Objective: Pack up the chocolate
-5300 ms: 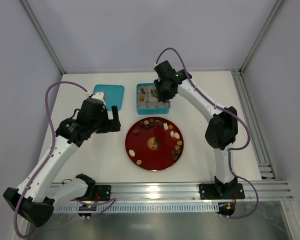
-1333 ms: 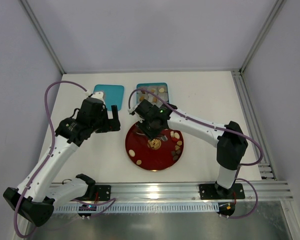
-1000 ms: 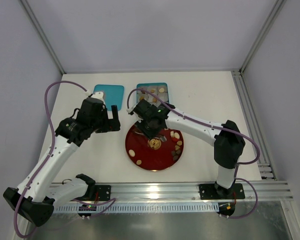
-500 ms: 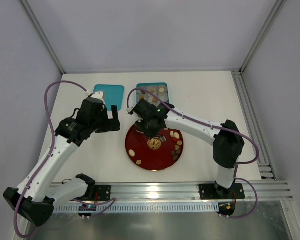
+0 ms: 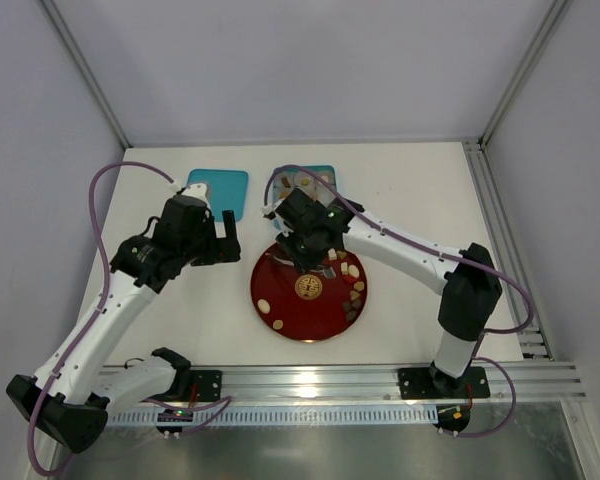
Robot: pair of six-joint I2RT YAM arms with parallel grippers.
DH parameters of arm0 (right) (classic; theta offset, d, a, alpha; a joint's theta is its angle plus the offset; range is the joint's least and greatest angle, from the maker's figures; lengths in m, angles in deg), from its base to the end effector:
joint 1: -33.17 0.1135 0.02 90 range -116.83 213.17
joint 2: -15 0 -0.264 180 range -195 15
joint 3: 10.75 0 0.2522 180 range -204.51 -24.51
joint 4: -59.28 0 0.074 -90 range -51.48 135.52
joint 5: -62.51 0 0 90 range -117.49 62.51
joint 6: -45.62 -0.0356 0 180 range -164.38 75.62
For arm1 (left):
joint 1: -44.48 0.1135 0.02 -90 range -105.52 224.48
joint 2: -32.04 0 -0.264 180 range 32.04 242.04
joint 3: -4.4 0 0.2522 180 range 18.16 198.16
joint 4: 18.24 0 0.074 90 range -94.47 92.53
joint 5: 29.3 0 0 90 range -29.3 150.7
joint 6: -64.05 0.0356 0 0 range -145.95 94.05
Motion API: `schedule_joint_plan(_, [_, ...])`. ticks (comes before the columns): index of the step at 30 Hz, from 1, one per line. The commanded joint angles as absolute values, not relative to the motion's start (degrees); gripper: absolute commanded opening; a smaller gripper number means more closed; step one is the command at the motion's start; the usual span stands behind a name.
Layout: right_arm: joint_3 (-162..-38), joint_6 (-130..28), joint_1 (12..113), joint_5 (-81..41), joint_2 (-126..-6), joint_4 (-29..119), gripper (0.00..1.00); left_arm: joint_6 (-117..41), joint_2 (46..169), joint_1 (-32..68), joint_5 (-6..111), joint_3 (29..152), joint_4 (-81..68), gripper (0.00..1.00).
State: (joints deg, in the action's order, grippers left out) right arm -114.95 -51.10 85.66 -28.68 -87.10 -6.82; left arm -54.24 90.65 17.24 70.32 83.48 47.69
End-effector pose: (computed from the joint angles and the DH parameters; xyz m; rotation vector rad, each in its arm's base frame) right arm 0.2292 0.2973 0.2824 -1.0528 2.5110 0.2860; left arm 0.1764 -0.0841 0.3493 -0.1032 2.3647 -0.2751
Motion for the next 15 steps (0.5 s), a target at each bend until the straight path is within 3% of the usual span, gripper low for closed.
schedule_joint_plan(1, [-115.4,-52.5,84.7,-25.7,-82.6,-6.5,0.3,-54.7,89.6,17.5,70.7,84.5,47.3,1.0])
schedule_joint_plan(15, [-121.7,-52.0,72.8,-22.9,-79.8,-8.9,0.3,-54.6,90.0,17.5,70.4,85.0,46.9,1.0])
